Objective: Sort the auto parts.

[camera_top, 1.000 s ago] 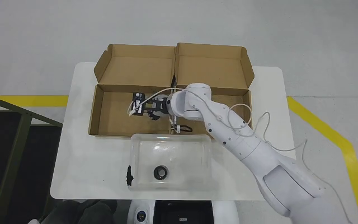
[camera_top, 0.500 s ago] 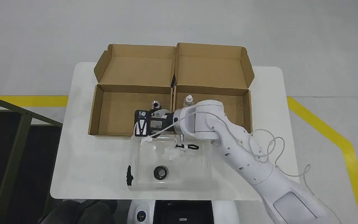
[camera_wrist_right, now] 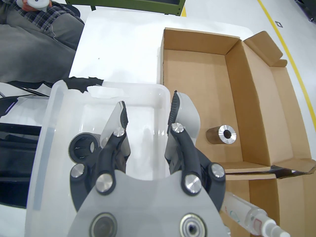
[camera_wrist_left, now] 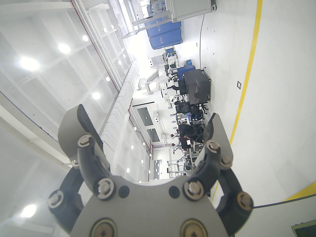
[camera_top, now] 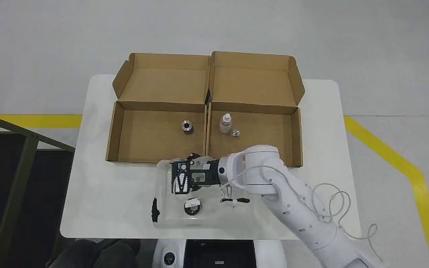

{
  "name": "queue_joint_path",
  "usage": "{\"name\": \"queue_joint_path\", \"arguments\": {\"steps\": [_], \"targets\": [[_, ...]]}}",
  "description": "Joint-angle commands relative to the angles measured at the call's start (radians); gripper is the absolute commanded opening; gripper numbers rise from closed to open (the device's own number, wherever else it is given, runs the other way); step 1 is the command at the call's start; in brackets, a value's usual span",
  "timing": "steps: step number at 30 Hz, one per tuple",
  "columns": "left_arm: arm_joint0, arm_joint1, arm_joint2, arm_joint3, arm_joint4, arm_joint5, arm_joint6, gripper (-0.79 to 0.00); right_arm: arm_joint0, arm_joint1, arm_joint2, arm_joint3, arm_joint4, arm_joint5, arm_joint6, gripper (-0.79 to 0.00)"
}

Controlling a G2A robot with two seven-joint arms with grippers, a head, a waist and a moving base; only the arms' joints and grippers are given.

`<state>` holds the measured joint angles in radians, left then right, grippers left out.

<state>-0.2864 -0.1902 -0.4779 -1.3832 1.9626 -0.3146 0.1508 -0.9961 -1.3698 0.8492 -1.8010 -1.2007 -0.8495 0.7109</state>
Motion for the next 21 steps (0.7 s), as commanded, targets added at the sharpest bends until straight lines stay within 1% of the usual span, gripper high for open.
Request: {"name": "queue_joint_path", "arguments": {"steps": [1, 11, 21], "targets": [[0.0, 0.0, 0.0, 0.0, 0.0, 0.0, 0.0, 0.0, -0.029, 0.007, 0.001, -0.024, -0.001, -0.012, 0.009, -0.459], [0.0, 0.0, 0.0, 0.0, 0.0, 0.0, 0.0, 0.0, -0.163, 0.048, 0.024, -0.106, -0.015, -0.065, 0.044, -0.443], [0.0, 0.0, 0.0, 0.0, 0.0, 0.0, 0.0, 0.0, -0.219, 0.077, 0.036, -0.131, -0.037, -0.093, 0.048, -0.416]]}}
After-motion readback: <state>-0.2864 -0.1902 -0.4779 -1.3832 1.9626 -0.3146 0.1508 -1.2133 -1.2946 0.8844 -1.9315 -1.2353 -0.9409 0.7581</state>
